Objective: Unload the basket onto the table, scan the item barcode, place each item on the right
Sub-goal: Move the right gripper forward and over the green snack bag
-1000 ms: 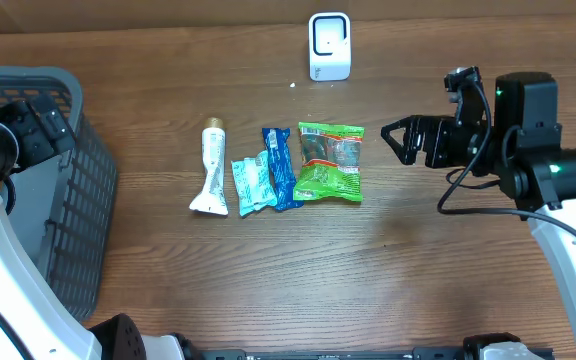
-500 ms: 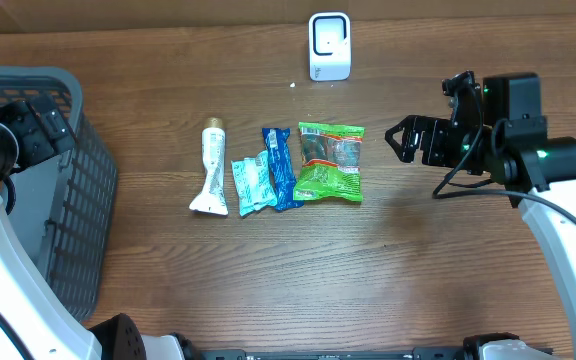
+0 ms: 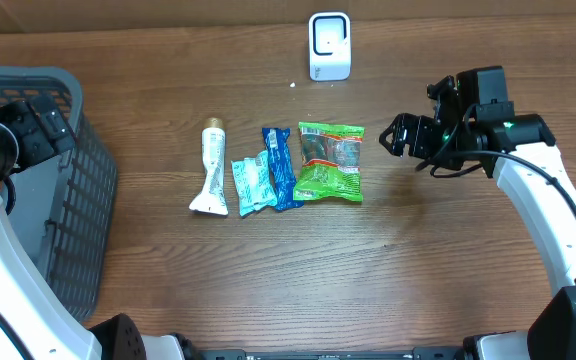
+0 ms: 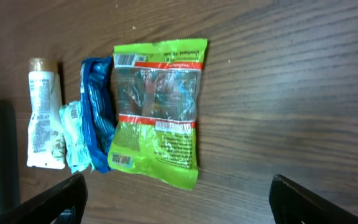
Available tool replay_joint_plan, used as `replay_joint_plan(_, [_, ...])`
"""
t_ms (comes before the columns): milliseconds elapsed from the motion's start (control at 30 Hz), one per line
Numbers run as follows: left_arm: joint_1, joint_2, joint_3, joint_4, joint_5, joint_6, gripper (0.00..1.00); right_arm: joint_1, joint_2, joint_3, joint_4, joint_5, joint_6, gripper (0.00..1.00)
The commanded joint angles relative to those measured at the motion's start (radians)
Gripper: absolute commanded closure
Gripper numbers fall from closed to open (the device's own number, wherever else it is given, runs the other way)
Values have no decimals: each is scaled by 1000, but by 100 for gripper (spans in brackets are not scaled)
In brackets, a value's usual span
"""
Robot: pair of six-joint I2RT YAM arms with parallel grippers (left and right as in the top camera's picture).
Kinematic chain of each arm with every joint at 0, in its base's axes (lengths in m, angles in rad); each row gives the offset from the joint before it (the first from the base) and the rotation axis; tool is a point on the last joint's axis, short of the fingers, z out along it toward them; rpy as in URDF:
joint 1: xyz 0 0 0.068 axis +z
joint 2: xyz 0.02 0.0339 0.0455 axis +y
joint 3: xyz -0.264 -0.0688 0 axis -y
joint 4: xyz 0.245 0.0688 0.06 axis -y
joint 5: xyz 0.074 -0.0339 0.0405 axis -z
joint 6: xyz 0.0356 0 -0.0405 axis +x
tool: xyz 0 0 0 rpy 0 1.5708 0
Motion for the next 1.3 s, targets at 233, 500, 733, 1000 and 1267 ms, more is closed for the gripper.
replay_joint_plan(233, [5,2,14,2,5,-14,0,3,0,12,34,9,7,6])
replay_joint_plan(500, [5,2,14,2,5,-14,0,3,0,12,38,9,7,6])
replay_joint_plan(733, [5,2,14,2,5,-14,0,3,4,5,119,8,98,7])
replay_joint_plan(1000, [5,2,14,2,5,-14,0,3,75,5,184,8,161,10])
replay_joint_plan(1267, [5,2,14,2,5,-14,0,6,225,5,280,-114,164,11])
